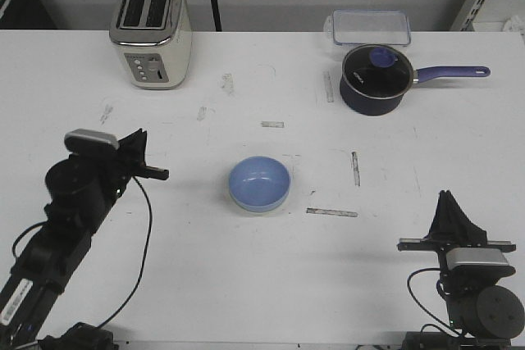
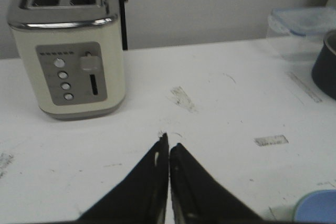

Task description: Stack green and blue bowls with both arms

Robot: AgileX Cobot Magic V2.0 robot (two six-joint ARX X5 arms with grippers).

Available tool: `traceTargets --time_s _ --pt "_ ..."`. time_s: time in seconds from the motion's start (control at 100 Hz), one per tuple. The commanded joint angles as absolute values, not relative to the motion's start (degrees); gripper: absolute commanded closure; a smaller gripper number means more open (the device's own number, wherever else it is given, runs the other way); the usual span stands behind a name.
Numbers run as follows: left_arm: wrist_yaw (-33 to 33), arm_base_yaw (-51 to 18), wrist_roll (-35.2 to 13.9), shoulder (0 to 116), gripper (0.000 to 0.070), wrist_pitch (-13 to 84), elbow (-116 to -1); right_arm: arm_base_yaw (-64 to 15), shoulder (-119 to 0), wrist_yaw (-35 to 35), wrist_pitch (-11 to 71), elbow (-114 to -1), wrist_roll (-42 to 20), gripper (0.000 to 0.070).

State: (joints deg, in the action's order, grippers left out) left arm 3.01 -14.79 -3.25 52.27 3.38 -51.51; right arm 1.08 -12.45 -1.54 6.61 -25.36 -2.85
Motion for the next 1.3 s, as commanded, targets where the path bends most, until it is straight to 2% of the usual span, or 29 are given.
traceTargets --time_s 0.0,0.15,0.33,0.52,0.73,1.29 --pt "2.98 -13.1 -1.93 48.75 0.07 -1.54 -46.78 1.08 -12.32 -1.5 6.02 -25.5 -3.36 0.0683" --pt "2.74 -9.26 -1.96 39.81 0.07 -5.63 -37.71 1.08 -12.32 -1.5 6.02 -25.5 -3.36 0.0683" --pt "2.74 -8.21 -1.93 29.19 0.07 -9.58 -28.05 1.08 -12.32 -1.5 6.02 -25.5 -3.36 0.0683" --pt "2.76 -8.21 -1.98 19.03 0.07 -8.43 -20.53 1.08 -12.32 -1.5 6.02 -25.5 -3.36 0.0683" --pt "2.83 -8.25 -1.96 11.62 0.0698 -1.13 -20.14 1.08 -12.32 -1.5 6.02 -25.5 -3.36 0.0683" --pt "4.32 -7.66 -0.91 7.49 0.0698 -1.28 -20.1 1.08 -12.32 -1.5 6.02 -25.5 -3.36 0.0683"
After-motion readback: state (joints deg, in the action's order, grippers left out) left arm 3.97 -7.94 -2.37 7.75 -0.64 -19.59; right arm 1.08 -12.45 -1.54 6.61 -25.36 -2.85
